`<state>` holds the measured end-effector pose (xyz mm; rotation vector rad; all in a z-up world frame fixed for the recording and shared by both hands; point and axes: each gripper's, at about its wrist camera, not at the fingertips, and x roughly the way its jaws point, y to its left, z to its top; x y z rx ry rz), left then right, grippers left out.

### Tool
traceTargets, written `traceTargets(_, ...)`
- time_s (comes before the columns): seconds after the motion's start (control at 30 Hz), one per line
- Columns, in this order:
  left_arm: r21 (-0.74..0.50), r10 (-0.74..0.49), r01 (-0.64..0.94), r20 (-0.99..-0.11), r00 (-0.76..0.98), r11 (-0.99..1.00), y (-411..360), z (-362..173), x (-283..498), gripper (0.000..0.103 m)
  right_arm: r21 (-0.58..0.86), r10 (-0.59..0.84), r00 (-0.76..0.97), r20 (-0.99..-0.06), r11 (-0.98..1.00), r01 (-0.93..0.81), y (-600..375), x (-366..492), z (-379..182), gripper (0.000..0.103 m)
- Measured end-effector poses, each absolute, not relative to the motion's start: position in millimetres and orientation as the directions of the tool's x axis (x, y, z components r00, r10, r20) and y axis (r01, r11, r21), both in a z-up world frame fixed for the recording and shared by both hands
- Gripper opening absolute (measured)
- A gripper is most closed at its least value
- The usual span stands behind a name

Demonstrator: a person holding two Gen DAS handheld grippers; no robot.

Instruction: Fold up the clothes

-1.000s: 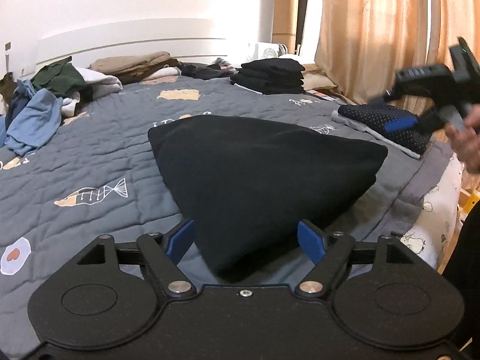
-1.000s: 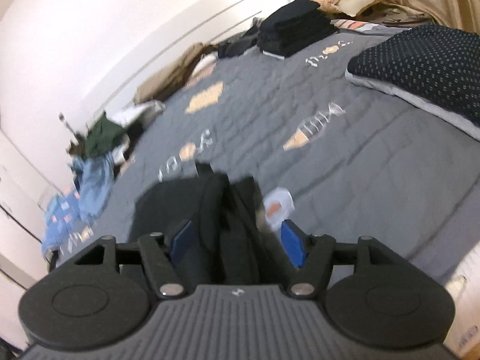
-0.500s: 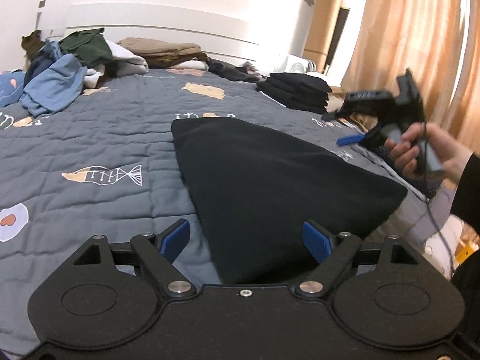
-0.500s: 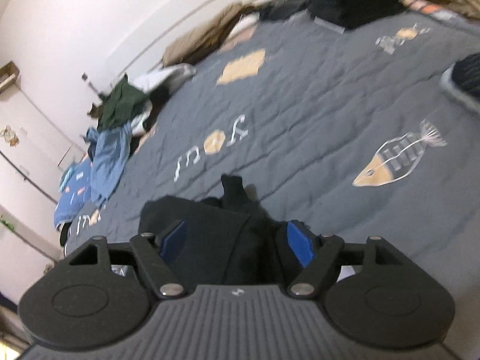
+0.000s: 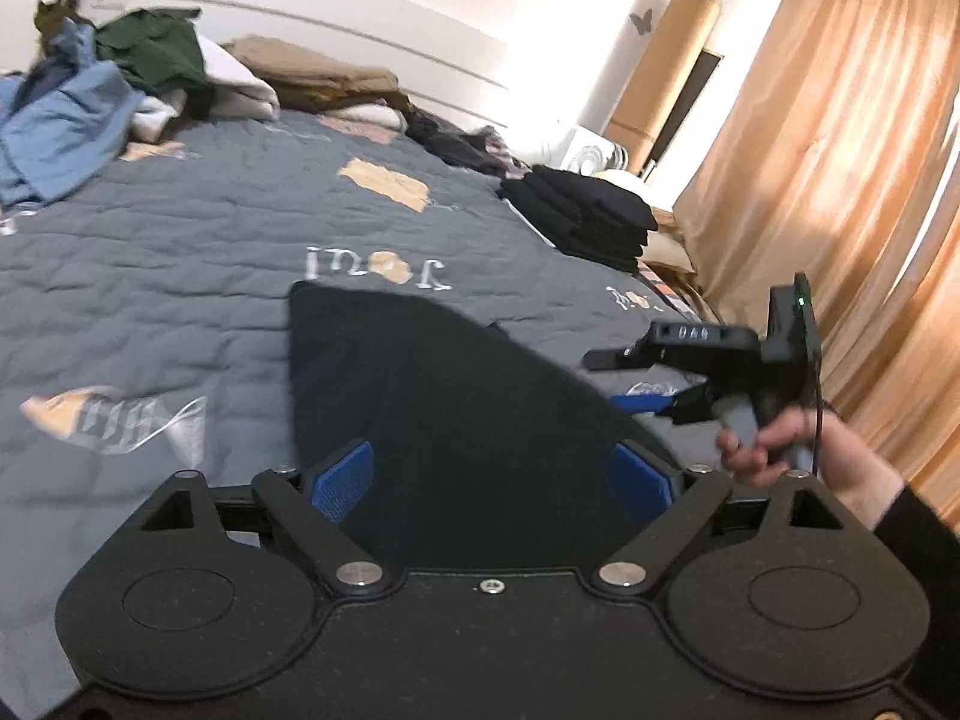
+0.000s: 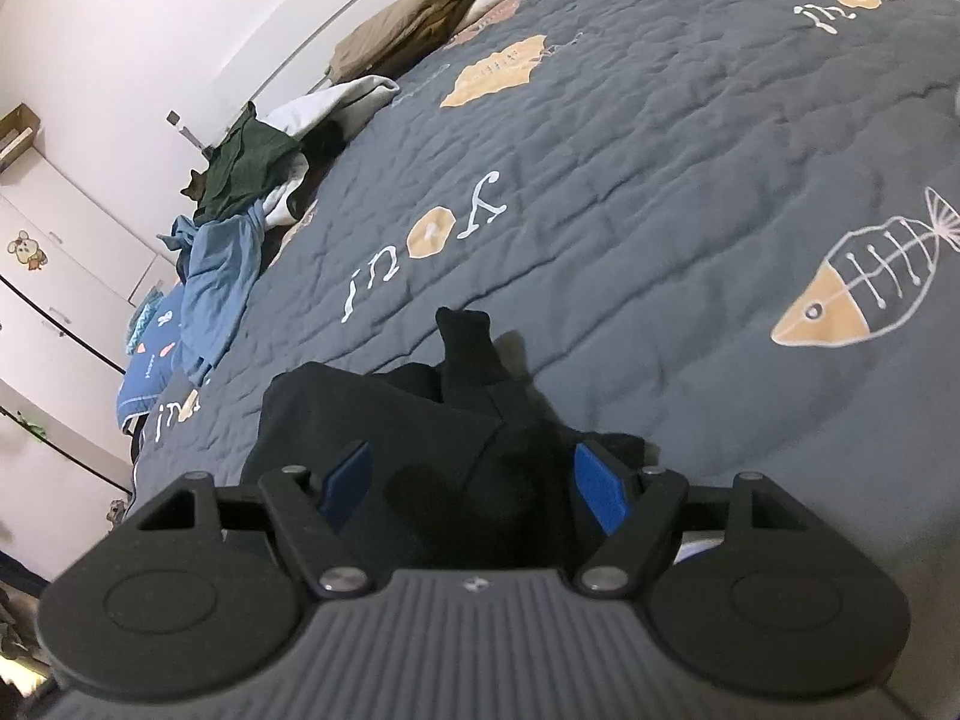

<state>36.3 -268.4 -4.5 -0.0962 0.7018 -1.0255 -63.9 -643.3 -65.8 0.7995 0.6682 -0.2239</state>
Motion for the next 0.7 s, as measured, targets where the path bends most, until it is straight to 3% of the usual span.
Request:
traceTargets(0.17, -0.409, -0.831, 0.756, -0.459, 0.314, 0.511, -296, 3, 47, 0.087, 0.593, 0.056, 0.770, -0.635, 0.674, 0.440, -647, -62, -70, 0.074)
traceTargets(0.7, -0.426, -0.836, 0.751, -0.459, 0.300, 0.504, -278, -27, 53, 0.090, 0.613, 0.076, 0.756, -0.651, 0.641, 0.463, -645, -48, -84, 0.074)
